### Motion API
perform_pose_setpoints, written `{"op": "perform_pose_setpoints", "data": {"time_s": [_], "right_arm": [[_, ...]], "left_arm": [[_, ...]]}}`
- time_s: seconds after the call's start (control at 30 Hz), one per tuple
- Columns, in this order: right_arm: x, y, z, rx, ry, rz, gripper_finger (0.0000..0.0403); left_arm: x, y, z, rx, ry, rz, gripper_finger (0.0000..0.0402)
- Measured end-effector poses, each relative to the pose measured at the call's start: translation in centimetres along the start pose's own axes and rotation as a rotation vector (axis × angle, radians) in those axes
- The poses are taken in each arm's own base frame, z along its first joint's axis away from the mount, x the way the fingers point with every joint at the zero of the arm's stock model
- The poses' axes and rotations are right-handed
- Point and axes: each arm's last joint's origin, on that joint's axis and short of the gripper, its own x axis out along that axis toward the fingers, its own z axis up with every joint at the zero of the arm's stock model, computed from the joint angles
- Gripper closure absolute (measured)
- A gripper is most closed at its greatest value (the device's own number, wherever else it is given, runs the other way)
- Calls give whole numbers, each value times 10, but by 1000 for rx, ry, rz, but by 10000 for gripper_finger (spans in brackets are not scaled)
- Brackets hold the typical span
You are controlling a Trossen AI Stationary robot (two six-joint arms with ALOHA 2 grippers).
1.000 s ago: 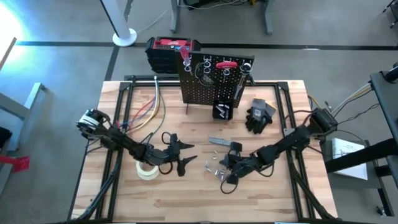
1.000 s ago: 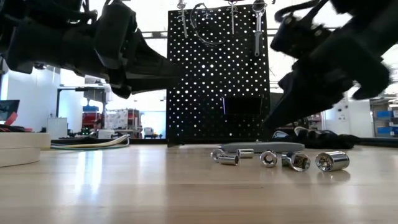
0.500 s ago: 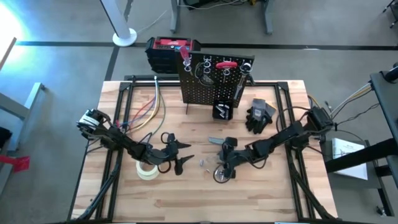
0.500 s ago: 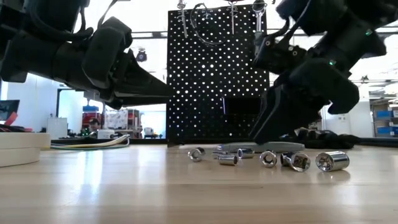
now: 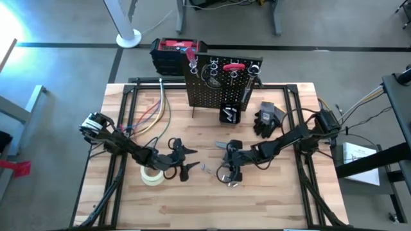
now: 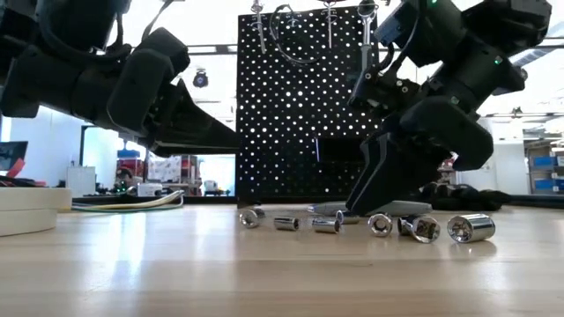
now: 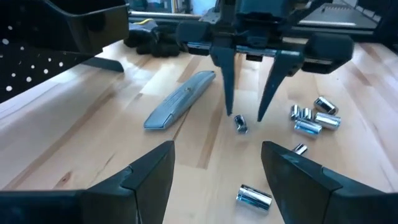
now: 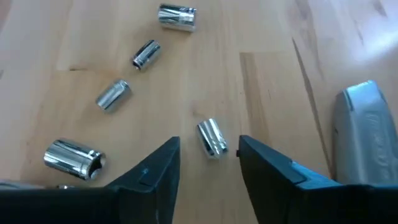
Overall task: Hang tools onto peg board
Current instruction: Put the socket into the black bin on the peg board
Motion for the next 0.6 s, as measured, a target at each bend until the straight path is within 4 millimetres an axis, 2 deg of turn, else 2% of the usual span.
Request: {"op": "perform_pose_setpoints", "data": {"time_s": [0.3,0.37,0.5,0.6], "right_arm": [[15,-7,-2,-4,17,-1,272],[16,-6,-3,-4,23,16,293],[14,-5,-2,-16,31,55,376],[10,-4,0,-8,23,43,381]], "left_arm": [[0,0,-1,-6,6,1,170],[0,0,-1,-4,9,1,170],[0,0,-1,-2,11,2,170],[0,0,-1,-2,13,2,170]]}}
